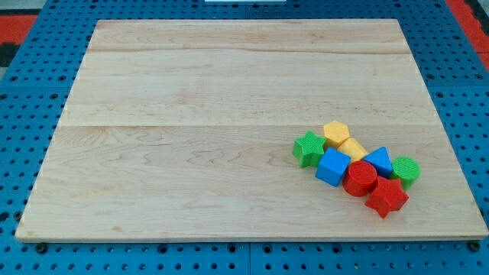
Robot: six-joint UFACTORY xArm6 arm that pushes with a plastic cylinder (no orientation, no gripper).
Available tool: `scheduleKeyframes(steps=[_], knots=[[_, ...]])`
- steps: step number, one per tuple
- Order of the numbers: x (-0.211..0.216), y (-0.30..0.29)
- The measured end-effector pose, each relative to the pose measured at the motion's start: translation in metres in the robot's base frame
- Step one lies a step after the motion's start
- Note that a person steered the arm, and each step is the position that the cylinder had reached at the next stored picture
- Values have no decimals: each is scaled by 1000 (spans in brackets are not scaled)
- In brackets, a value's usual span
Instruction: Separate yellow blocks form the group of blocks
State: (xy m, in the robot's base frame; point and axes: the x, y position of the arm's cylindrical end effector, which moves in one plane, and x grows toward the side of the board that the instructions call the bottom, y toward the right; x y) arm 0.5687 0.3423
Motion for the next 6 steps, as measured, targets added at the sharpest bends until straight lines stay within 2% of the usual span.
scheduleKeyframes(steps=[1, 2, 4, 6], knots=[[12, -44], [4, -119], [-87, -228], [-118, -244]])
